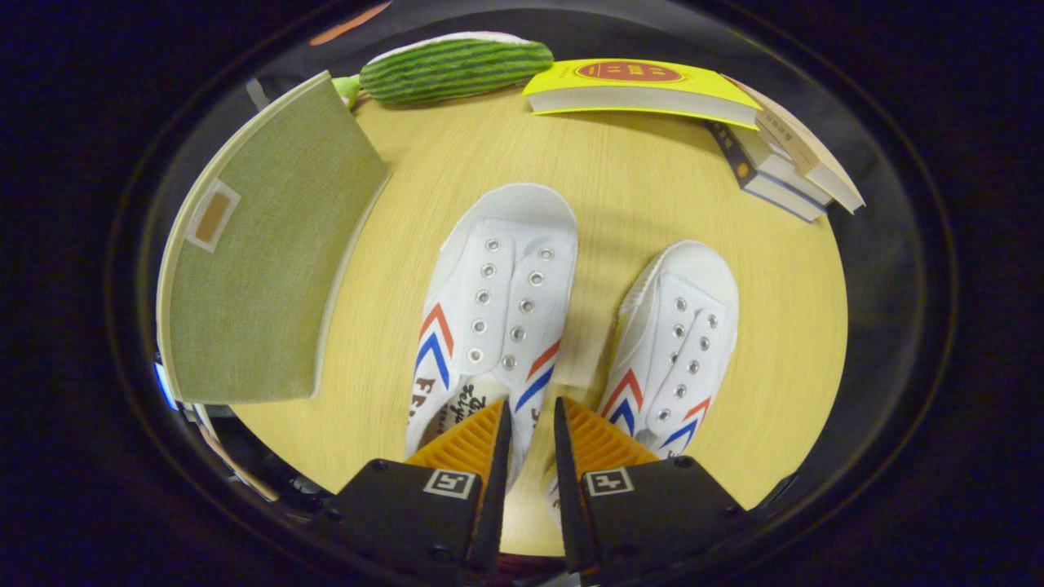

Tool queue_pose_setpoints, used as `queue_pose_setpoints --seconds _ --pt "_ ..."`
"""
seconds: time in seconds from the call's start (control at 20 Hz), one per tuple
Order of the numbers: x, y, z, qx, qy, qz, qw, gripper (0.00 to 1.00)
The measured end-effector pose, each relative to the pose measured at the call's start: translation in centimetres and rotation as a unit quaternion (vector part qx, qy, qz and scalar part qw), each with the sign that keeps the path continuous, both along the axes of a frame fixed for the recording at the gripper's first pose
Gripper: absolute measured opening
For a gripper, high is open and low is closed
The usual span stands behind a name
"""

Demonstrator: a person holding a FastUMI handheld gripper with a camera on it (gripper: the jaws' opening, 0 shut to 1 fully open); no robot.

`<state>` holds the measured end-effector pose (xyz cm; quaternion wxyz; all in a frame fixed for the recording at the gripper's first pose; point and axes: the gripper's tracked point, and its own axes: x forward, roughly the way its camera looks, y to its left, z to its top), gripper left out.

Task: Open the storage box then place both shoes into the box .Put the left shoe in first, then the right shoe, with the right side of both shoes facing outward in a uniform manner.

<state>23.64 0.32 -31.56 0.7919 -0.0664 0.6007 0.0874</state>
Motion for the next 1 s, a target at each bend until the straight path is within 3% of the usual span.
queue_pose_setpoints --seconds 0.15,0.2,0.25,0.65,1.0 --pt "0.4 0.7 -0.4 0.035 0.001 -0.029 0.999 0.20" --pt "0.3 0.6 -0.2 0.051 0.004 -0.051 0.997 0.08" --pt "0.3 0.8 -0.2 0.071 0.004 -0.072 0.995 0.06" --pt "0.4 2.3 2.5 0.196 0.015 -0.138 0.971 0.06" --pt "1.2 5.3 7.5 0.268 -0.018 -0.138 0.953 0.06"
